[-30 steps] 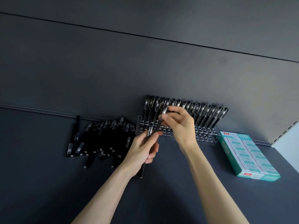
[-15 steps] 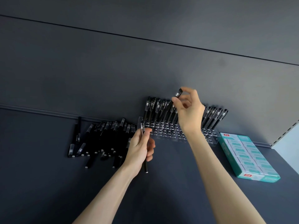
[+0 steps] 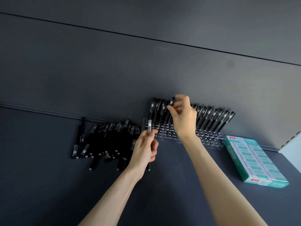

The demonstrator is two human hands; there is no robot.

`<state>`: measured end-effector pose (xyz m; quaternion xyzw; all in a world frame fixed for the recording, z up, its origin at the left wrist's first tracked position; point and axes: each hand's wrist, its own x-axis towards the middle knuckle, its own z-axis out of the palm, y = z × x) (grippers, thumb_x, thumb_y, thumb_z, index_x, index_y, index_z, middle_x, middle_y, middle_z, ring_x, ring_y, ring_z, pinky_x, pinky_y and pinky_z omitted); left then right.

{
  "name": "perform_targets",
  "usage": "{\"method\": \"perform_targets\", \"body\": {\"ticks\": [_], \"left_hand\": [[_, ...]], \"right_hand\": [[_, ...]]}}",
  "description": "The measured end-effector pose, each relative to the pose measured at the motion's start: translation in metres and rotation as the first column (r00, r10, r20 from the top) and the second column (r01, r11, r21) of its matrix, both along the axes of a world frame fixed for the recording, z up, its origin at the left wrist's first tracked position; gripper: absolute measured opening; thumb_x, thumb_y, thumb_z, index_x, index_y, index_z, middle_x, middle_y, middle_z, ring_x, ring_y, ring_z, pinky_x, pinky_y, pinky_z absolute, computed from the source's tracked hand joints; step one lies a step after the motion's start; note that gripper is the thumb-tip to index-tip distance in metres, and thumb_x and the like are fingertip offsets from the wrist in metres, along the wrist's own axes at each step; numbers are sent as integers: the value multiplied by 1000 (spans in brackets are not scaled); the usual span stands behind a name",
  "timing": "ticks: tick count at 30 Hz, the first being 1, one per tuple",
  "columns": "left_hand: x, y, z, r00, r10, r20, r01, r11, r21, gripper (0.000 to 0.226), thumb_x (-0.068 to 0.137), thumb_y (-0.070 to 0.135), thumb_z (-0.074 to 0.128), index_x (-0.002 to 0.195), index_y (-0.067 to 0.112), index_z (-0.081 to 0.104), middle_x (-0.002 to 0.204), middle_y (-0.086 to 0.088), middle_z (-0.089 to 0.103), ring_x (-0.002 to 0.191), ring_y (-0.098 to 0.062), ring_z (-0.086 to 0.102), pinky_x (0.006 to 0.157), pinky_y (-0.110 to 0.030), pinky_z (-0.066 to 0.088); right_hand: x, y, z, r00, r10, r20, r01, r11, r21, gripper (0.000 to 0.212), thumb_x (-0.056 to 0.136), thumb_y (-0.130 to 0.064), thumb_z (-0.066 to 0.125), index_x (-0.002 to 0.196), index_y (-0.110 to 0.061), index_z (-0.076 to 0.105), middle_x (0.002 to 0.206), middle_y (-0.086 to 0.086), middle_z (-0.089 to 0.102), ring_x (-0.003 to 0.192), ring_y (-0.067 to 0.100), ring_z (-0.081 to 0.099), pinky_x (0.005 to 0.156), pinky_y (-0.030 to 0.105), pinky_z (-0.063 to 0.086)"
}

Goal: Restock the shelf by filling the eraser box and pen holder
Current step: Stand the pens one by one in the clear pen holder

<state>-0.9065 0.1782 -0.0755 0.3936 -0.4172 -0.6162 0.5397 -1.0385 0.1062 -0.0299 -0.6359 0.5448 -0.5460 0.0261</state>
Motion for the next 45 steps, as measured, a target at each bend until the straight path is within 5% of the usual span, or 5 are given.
{"method": "perform_targets", "body": {"ticks": [14, 18, 27, 36, 45], "left_hand": [[0, 0, -3, 999, -10, 30, 11, 1000, -24, 18, 101, 21, 41, 106, 17, 58, 60, 4, 45, 46, -10, 25, 49, -29, 14], [1, 4, -2, 989, -94, 114, 102, 992, -72, 17, 98, 28, 48, 106, 25, 63, 62, 4, 45, 45, -7, 26, 45, -21, 18], [-1, 6, -2, 988, -73, 139, 85, 993, -80, 12, 94, 9, 56, 103, 7, 63, 73, -3, 61, 53, -10, 45, 47, -22, 35], [4, -9, 3, 860, 166, 483, -68, 975, -213, 31, 89, 24, 64, 119, 15, 61, 111, 9, 64, 99, -1, 60, 80, -8, 44], [13, -64, 6, 619, 254, 743, -79, 962, -263, 82, 79, 37, 74, 143, 7, 34, 144, -10, 37, 133, -23, 37, 103, -26, 30]], "right_hand": [[-2, 8, -16, 999, -23, -38, 23, 1000, -8, 22, 87, -10, 64, 109, -9, 62, 86, 0, 62, 71, 16, 59, 69, 37, 53], [0, 31, -10, 962, 104, 251, -132, 986, 98, 14, 86, -19, 67, 99, -14, 63, 77, -4, 63, 67, 2, 54, 65, 15, 45], [-11, 52, -9, 773, 232, 590, -404, 897, 177, 20, 80, -6, 71, 98, -10, 63, 77, 5, 70, 69, 11, 65, 70, 23, 54], [-25, 47, 6, 887, 134, 441, -194, 977, 94, 36, 79, -3, 71, 98, -32, 59, 80, 7, 68, 70, 30, 66, 70, 37, 57], [-27, 19, 16, 979, 11, 202, 4, 997, -74, 30, 86, -7, 65, 115, -14, 59, 82, -10, 60, 74, 5, 61, 73, 13, 49]]}}
